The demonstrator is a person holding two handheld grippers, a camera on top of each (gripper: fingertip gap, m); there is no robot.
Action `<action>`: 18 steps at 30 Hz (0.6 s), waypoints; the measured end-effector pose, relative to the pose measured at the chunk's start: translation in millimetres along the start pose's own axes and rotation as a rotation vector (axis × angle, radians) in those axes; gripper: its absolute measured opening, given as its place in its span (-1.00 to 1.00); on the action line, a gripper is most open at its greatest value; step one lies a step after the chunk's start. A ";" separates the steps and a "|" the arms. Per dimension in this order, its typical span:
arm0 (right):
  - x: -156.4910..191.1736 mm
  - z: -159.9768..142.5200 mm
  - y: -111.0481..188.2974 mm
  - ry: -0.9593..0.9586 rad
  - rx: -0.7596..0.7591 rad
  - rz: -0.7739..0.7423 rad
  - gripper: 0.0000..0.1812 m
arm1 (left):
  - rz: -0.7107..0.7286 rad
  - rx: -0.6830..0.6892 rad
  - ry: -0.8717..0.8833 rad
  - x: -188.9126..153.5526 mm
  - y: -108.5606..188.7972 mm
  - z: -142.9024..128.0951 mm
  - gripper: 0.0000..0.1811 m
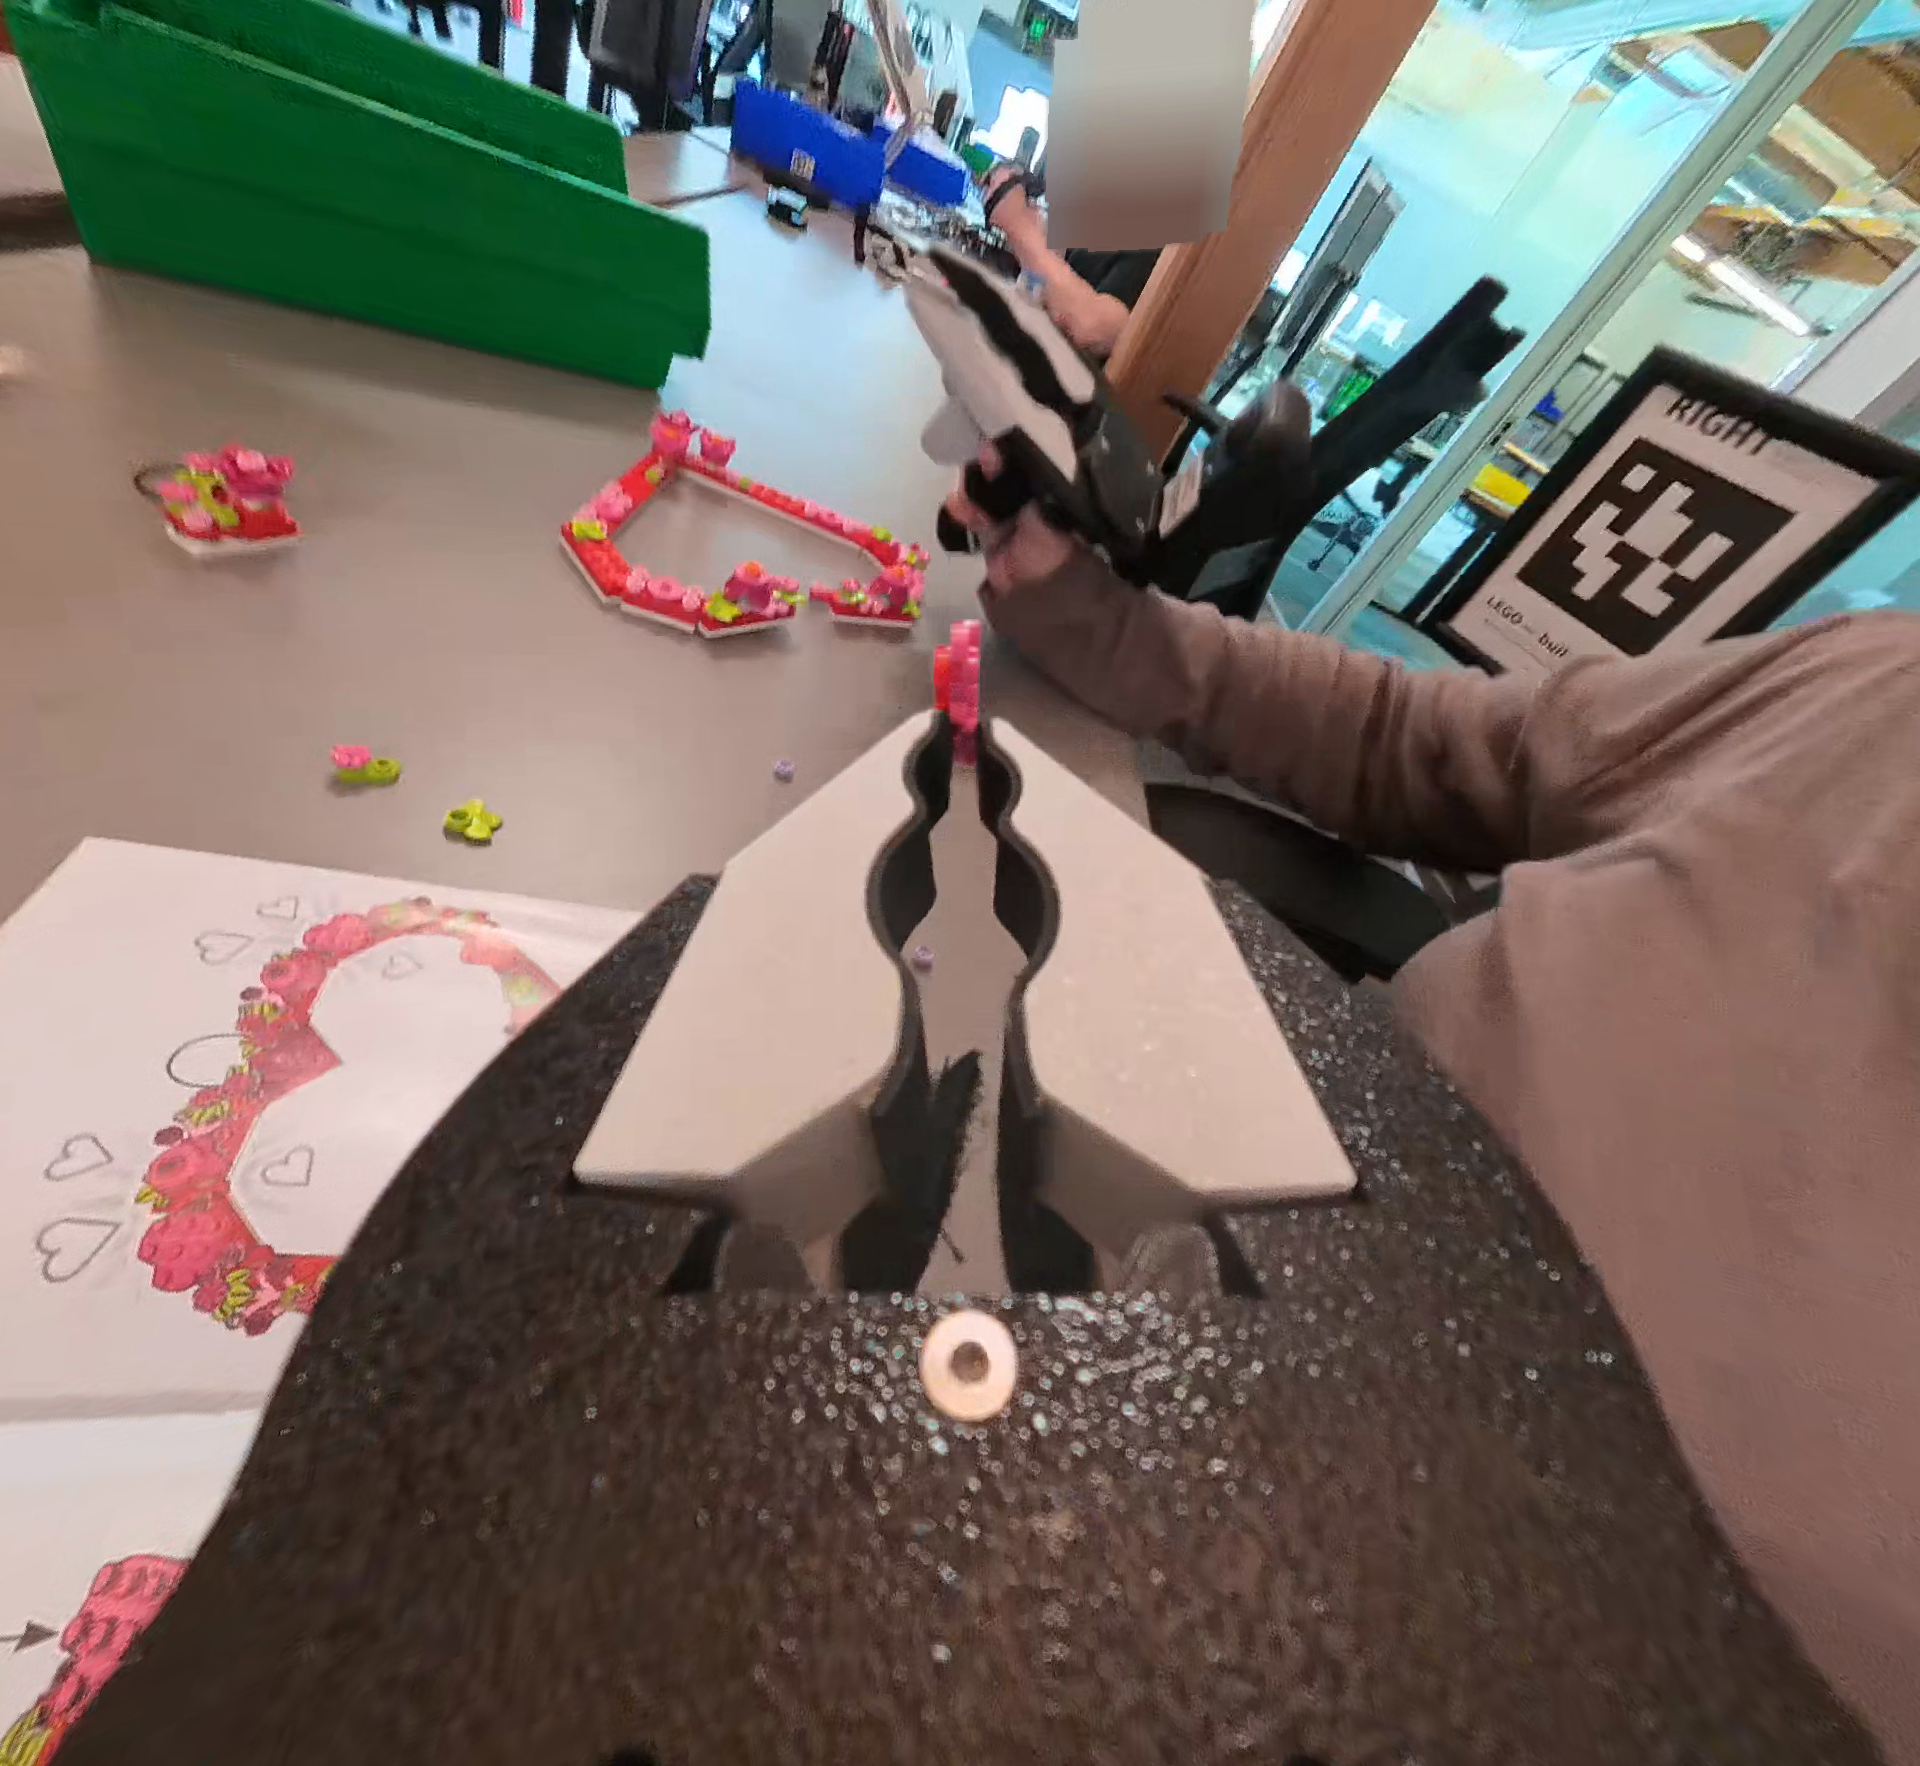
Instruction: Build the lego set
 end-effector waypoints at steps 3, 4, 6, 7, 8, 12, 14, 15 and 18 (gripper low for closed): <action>-13.4 -17.7 -24.3 -0.051 0.040 -0.032 -0.68 | 0.031 -0.037 0.003 8.7 -3.1 -1.1 -0.98; -12.8 -18.8 -33.4 -0.083 0.037 -0.033 -0.68 | 0.048 -0.068 0.006 12.1 -1.6 1.0 -0.98; -7.3 -10.4 -50.6 -0.148 0.004 -0.042 -0.68 | 0.095 -0.147 -0.002 18.9 5.4 6.3 -0.98; -0.7 -0.8 -57.9 -0.202 -0.028 -0.038 -0.68 | 0.122 -0.186 -0.019 21.8 10.4 8.3 -0.98; 10.3 10.7 -64.0 -0.270 -0.066 -0.019 -0.68 | 0.147 -0.222 -0.046 23.4 16.0 9.0 -0.98; 97.7 48.2 -76.8 -0.423 -0.159 0.199 -0.68 | 0.259 -0.421 -0.256 18.9 46.9 10.6 -0.98; 143.5 53.2 -79.8 -0.401 -0.162 0.309 -0.68 | 0.351 -0.535 -0.408 12.9 69.1 10.0 -0.98; 159.9 52.7 -82.4 -0.397 -0.157 0.340 -0.68 | 0.406 -0.564 -0.477 11.0 78.9 8.0 -0.98; 187.7 45.0 -95.3 -0.419 -0.126 0.364 -0.68 | 0.601 -0.526 -0.637 13.7 97.1 0.8 -0.98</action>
Point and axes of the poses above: each gripper's, where its closed fingertips meet, y back along the fingers, z out of its top, x = y × z across the jaws, the point moved 4 cm from there along y, back along the fingers, and after that the axes turned 5 degrees about -z, right-handed, at the moved point
